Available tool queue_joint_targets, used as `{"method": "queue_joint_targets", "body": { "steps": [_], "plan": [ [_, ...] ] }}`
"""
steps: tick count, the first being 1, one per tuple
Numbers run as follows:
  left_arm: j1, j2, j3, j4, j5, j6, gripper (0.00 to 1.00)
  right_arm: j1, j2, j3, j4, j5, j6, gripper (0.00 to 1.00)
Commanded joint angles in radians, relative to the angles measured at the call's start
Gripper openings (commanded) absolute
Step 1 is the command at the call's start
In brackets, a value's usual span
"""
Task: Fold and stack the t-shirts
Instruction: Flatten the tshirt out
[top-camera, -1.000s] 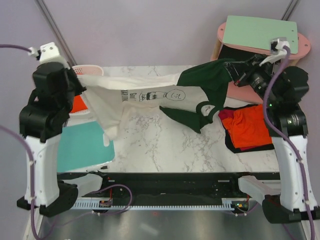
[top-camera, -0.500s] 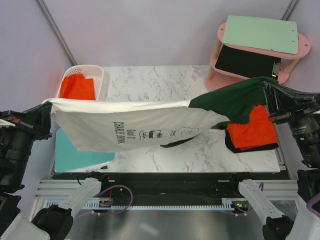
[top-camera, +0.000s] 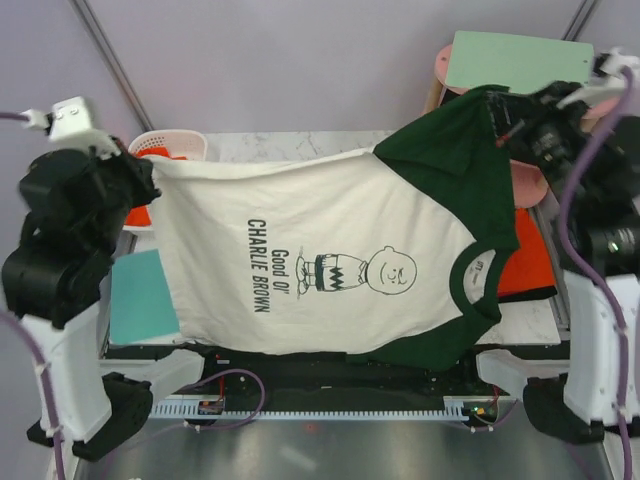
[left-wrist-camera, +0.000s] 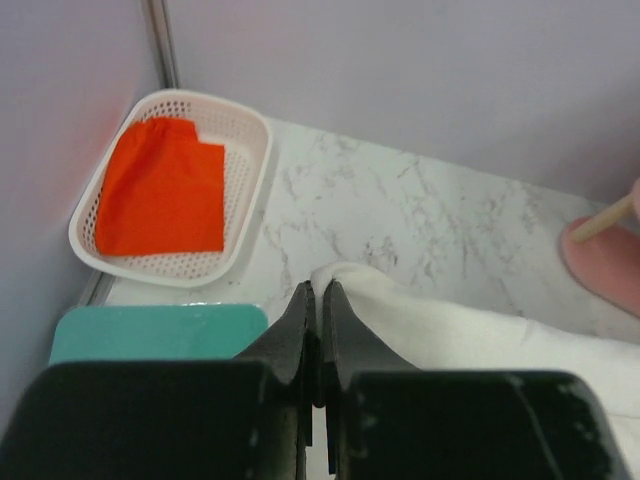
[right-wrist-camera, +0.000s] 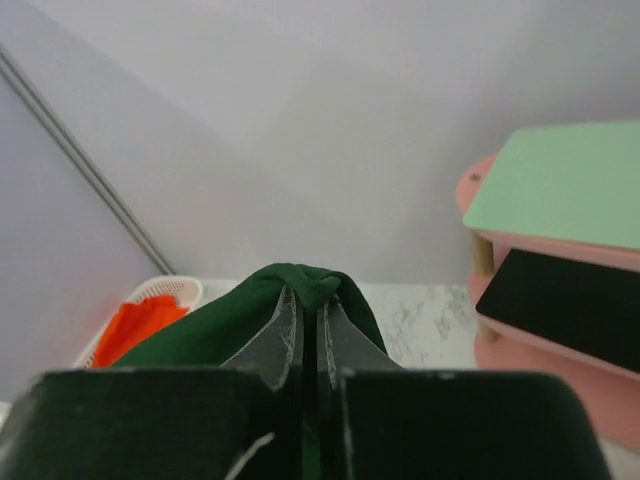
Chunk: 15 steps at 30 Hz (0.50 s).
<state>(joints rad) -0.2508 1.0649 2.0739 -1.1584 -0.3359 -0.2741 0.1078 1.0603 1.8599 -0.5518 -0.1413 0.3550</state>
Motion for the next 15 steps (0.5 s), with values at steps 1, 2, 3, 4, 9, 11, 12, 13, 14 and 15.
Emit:
{"method": "queue_joint_targets", "body": {
  "steps": [1, 2, 3, 4, 9, 11, 12, 13, 14, 15],
  "plan": [
    [0.002, 0.168, -0.136, 0.081, -0.106, -0.011, 0.02, -0.002, 0.21, -0.094, 0.085, -0.061, 0.027, 0.0],
    [0.004, 0.194, -0.162, 0.088, -0.103, -0.028, 0.02, -0.002, 0.237, -0.122, 0.093, -0.072, 0.027, 0.0],
    [0.005, 0.217, -0.222, 0.118, -0.082, -0.048, 0.02, 0.0, 0.285, -0.14, 0.117, -0.076, 0.027, 0.0],
    [0.007, 0.268, -0.251, 0.132, -0.08, -0.065, 0.02, 0.0, 0.306, -0.159, 0.125, -0.083, 0.015, 0.0],
    [0.034, 0.453, -0.383, 0.239, -0.071, -0.115, 0.02, 0.0, 0.464, -0.245, 0.151, -0.076, -0.017, 0.0],
    [0.044, 0.585, -0.361, 0.238, -0.078, -0.117, 0.02, 0.003, 0.518, -0.257, 0.165, -0.081, -0.016, 0.0],
    [0.045, 0.624, -0.329, 0.236, -0.081, -0.119, 0.02, 0.004, 0.574, -0.254, 0.176, -0.084, -0.016, 0.0],
    [0.05, 0.665, -0.307, 0.233, -0.081, -0.119, 0.02, 0.004, 0.602, -0.249, 0.185, -0.083, -0.014, 0.0],
    [0.057, 0.697, -0.285, 0.23, -0.084, -0.119, 0.02, 0.006, 0.628, -0.237, 0.197, -0.081, -0.013, 0.0],
    [0.062, 0.758, -0.235, 0.227, -0.083, -0.117, 0.02, 0.007, 0.686, -0.217, 0.197, -0.08, -0.014, 0.0]
  ]
}}
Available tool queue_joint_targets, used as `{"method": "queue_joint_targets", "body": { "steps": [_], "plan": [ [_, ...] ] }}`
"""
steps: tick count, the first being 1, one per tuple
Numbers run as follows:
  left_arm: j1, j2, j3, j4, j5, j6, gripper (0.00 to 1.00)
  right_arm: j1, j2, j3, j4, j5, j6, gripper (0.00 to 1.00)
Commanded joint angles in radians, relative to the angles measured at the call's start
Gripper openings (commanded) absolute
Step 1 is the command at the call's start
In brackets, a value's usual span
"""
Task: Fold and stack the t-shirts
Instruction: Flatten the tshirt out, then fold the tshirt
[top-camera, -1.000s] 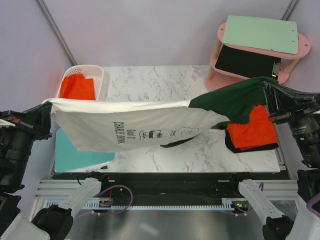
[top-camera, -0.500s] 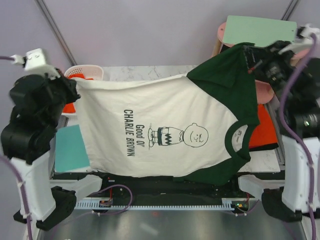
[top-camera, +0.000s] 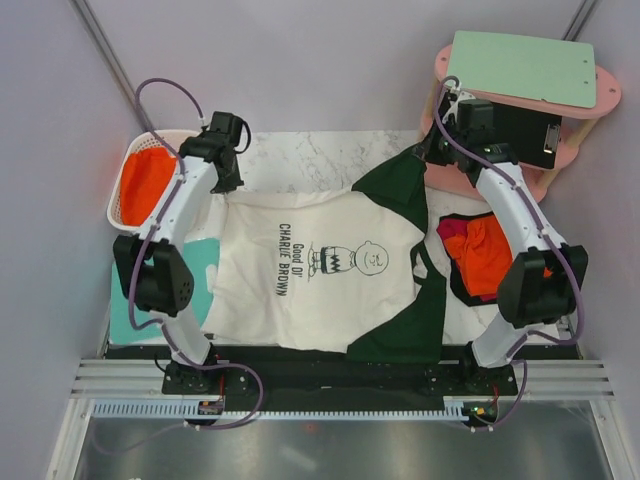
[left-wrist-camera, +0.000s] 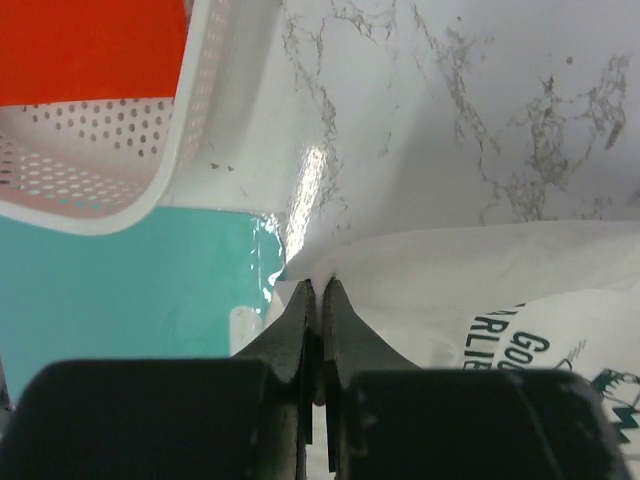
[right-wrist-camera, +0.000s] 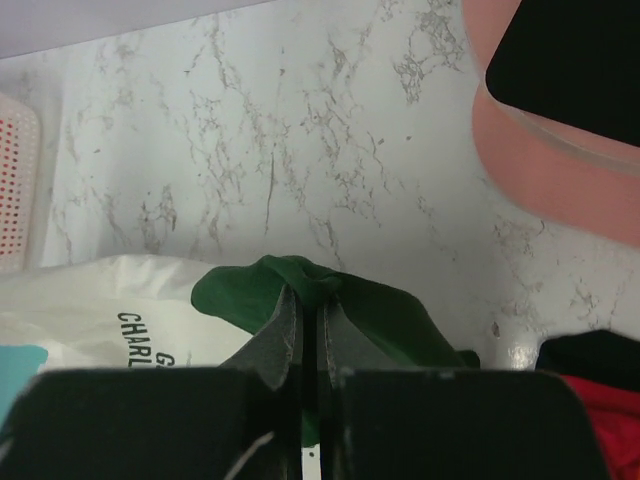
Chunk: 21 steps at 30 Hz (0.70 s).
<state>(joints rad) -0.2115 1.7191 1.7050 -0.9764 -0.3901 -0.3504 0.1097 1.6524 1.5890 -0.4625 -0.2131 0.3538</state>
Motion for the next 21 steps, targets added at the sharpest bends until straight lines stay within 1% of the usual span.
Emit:
{"method": "queue_joint_targets", "body": {
  "steps": [1, 3, 4, 6, 7, 9, 11, 15, 21],
  "plan": [
    [0.035, 0.129, 0.159, 0.042, -0.027, -0.041, 0.02, 0.008, 0.122, 0.087, 0.111, -0.003, -0.012, 0.0],
    [0.046, 0.202, 0.241, 0.038, -0.015, -0.032, 0.02, 0.008, 0.205, 0.127, 0.114, 0.004, -0.004, 0.0],
    [0.052, 0.227, 0.272, 0.025, -0.015, -0.033, 0.02, 0.008, 0.233, 0.175, 0.11, 0.0, -0.006, 0.0],
    [0.066, 0.275, 0.356, -0.011, -0.018, -0.027, 0.02, 0.01, 0.305, 0.219, 0.093, -0.008, -0.003, 0.0],
    [0.069, 0.304, 0.376, -0.021, -0.024, -0.022, 0.02, 0.01, 0.323, 0.248, 0.091, -0.017, -0.003, 0.0],
    [0.077, 0.313, 0.396, -0.03, -0.036, -0.019, 0.02, 0.015, 0.359, 0.269, 0.093, -0.022, -0.003, 0.0],
    [0.086, 0.3, 0.398, -0.028, -0.038, -0.016, 0.02, 0.016, 0.368, 0.285, 0.093, -0.025, -0.009, 0.0],
    [0.093, 0.237, 0.36, -0.013, -0.053, -0.012, 0.02, 0.028, 0.334, 0.275, 0.105, -0.002, -0.018, 0.0],
    [0.101, 0.198, 0.286, -0.01, -0.056, -0.004, 0.02, 0.053, 0.282, 0.197, 0.111, 0.026, -0.024, 0.0]
  ]
}}
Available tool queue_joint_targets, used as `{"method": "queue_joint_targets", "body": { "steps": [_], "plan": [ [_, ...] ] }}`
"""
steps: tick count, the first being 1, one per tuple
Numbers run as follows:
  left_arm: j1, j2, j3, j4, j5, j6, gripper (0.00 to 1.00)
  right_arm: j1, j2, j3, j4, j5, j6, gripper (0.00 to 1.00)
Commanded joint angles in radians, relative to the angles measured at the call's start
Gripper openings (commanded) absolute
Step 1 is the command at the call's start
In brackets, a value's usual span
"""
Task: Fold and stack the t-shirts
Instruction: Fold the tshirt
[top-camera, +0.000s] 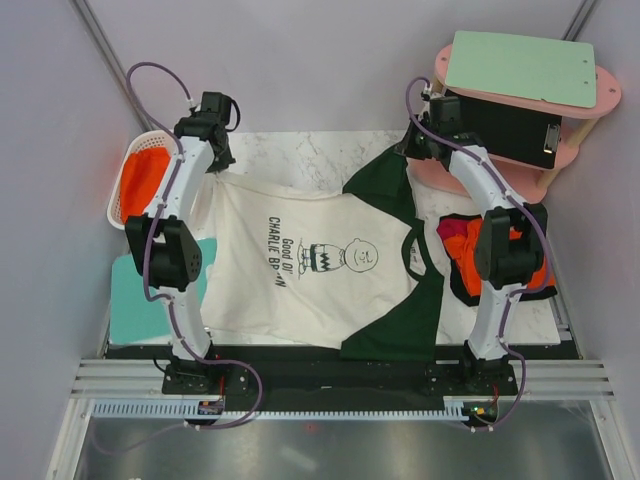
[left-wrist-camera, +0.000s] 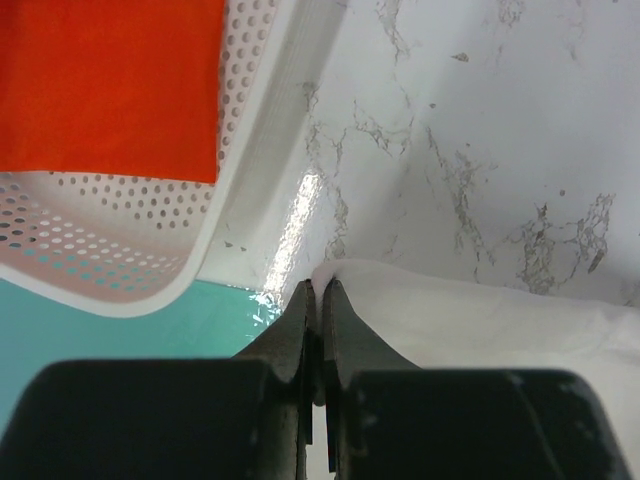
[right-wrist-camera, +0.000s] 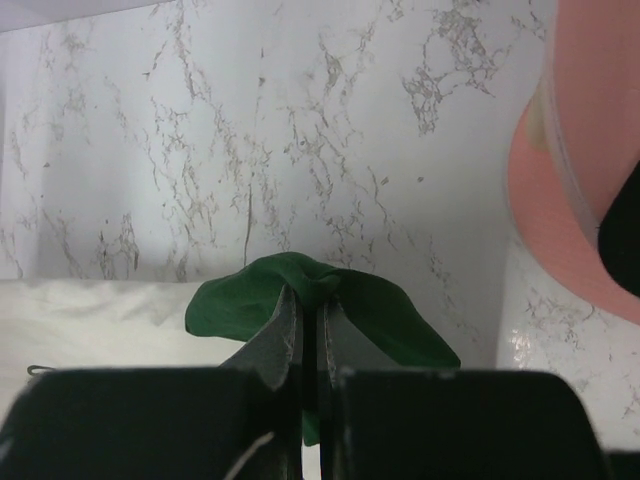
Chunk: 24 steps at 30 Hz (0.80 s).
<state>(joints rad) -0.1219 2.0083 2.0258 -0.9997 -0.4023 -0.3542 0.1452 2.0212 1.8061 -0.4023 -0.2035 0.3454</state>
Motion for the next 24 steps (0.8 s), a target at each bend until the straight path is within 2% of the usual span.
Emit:
{"method": "queue_joint_targets", "body": {
  "steps": [1, 9, 17, 24],
  "plan": [
    [0.011, -0.097, -0.048, 0.015, -0.044, -0.003, 0.02, 0.02, -0.093, -0.049, 0.049, 0.018, -0.016, 0.0],
    [0.013, -0.189, -0.153, 0.003, -0.055, 0.018, 0.02, 0.036, -0.231, -0.165, 0.017, 0.03, -0.02, 0.0],
    [0.013, -0.218, -0.231, -0.042, -0.021, 0.031, 0.02, 0.036, -0.346, -0.206, -0.142, 0.007, -0.009, 0.0],
    [0.013, -0.229, -0.317, -0.047, -0.024, 0.021, 0.02, 0.036, -0.516, -0.333, -0.253, 0.022, -0.005, 0.0]
  ]
}}
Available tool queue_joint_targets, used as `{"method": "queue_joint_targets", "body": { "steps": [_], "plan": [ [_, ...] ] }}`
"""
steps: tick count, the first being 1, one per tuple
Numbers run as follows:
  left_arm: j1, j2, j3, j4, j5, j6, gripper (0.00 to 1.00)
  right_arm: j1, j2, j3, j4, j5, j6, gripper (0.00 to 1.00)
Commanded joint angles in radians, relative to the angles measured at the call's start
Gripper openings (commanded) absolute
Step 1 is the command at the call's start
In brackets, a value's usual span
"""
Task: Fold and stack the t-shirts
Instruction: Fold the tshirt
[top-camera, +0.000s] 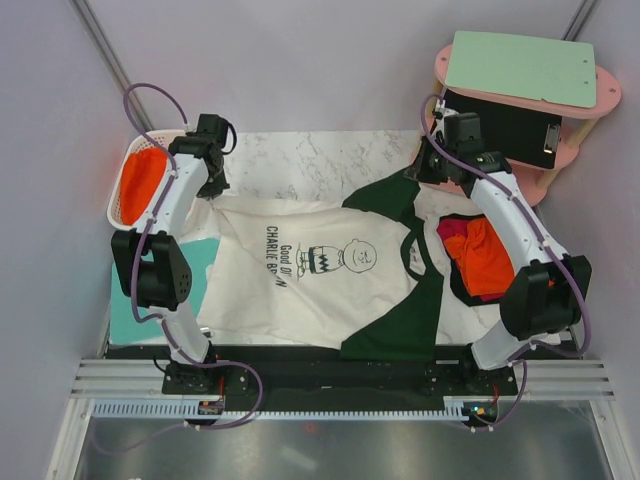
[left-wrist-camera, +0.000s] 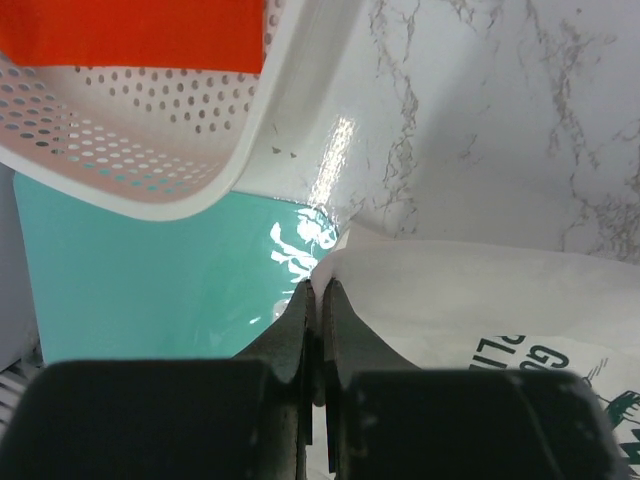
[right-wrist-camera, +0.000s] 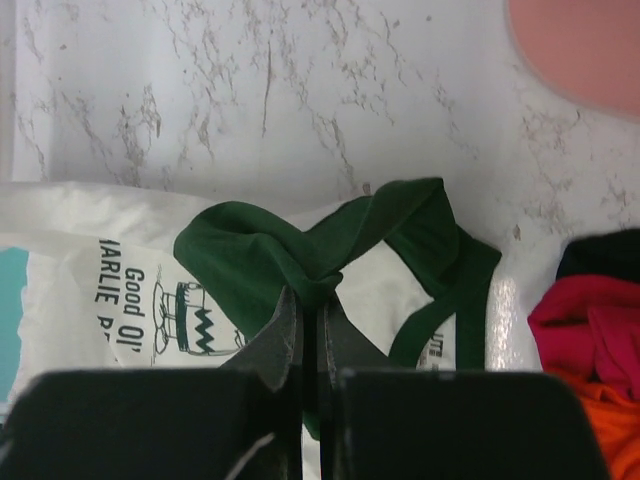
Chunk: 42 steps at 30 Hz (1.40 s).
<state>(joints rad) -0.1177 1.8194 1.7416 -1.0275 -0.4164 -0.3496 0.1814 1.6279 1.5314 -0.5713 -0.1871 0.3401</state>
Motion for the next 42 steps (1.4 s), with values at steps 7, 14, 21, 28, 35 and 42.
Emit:
{"method": "queue_joint_targets", "body": {
  "steps": [7, 14, 21, 28, 35, 42],
  "plan": [
    [0.009, -0.026, -0.083, -0.025, -0.05, 0.012, 0.02, 0.0, -0.289, -0.255, -0.16, -0.031, 0.014, 0.0],
    [0.007, 0.003, -0.09, -0.037, -0.058, 0.009, 0.02, 0.001, -0.414, -0.436, -0.232, -0.058, 0.023, 0.0],
    [0.007, 0.001, -0.114, -0.058, -0.071, 0.001, 0.02, 0.012, -0.507, -0.52, -0.353, -0.084, 0.023, 0.0],
    [0.007, -0.022, -0.114, -0.101, -0.142, -0.023, 1.0, 0.032, -0.582, -0.574, -0.458, -0.124, 0.013, 0.02],
    [0.001, -0.051, -0.082, -0.108, -0.139, -0.02, 1.0, 0.036, -0.586, -0.528, -0.455, -0.071, -0.023, 0.98],
    [-0.026, -0.035, -0.068, -0.102, -0.11, -0.006, 0.99, 0.038, -0.547, -0.54, -0.259, 0.026, -0.042, 0.98]
  ]
}}
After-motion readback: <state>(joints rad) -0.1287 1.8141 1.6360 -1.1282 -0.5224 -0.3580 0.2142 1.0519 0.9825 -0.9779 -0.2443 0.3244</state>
